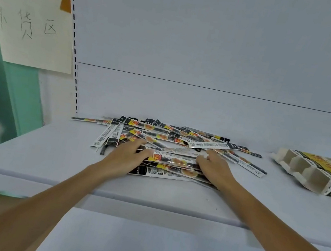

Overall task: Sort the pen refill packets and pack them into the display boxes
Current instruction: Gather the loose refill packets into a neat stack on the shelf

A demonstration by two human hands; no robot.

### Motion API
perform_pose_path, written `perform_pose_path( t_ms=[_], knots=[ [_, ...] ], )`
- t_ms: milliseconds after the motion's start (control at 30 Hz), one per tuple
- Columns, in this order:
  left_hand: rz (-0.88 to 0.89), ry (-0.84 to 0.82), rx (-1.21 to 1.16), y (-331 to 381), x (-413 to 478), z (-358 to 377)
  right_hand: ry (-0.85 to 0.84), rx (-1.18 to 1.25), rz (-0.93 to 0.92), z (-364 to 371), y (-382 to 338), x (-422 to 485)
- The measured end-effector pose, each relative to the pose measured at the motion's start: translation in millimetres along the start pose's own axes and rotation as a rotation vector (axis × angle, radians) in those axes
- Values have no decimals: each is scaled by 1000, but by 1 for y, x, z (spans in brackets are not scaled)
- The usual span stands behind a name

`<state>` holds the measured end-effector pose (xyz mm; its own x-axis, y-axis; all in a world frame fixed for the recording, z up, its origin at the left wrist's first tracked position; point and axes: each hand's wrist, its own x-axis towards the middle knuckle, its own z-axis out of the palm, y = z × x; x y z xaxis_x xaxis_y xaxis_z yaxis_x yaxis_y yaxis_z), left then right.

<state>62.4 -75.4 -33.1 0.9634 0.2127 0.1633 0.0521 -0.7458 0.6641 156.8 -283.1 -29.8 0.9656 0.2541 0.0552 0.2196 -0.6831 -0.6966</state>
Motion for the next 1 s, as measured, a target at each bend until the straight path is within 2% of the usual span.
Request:
perform_pose_path(
  t_ms=[133,233,300,367,433,533,567,633,700,733,867,933,1000],
  knots=[
    [51,-55,-95,11,0,9,101,158,-13,4,-4,1],
    [64,-21,12,8,4,9,146,202,-16,6,-10,0],
    [65,41,172,3,8,7,152,184,-30,10,-13,1],
    [120,111,345,0,8,4,143,69,-57,15,-14,2],
    [219,102,364,6,3,-1,131,-100,-85,18,-15,6],
    [321,-106,447,14,-7,-9,169,-345,-178,12,-25,14],
    [321,-173,520,15,-9,-9,150,-361,-238,8,-28,18],
    [307,-222,606,12,-10,-10,5,-343,-357,5,-35,26],
    [367,-145,625,2,-6,-12,-166,-407,-405,7,-41,30],
    [397,-110,629,-5,-4,-15,-189,-438,-402,9,-43,33],
    [396,-86,439,-30,-4,-23,25,-428,-444,7,-54,51],
    [298,28,226,-36,1,-28,107,-446,-446,5,-53,64],
    [105,146,85,-45,12,-38,101,-511,-416,4,-49,80]
  ],
)
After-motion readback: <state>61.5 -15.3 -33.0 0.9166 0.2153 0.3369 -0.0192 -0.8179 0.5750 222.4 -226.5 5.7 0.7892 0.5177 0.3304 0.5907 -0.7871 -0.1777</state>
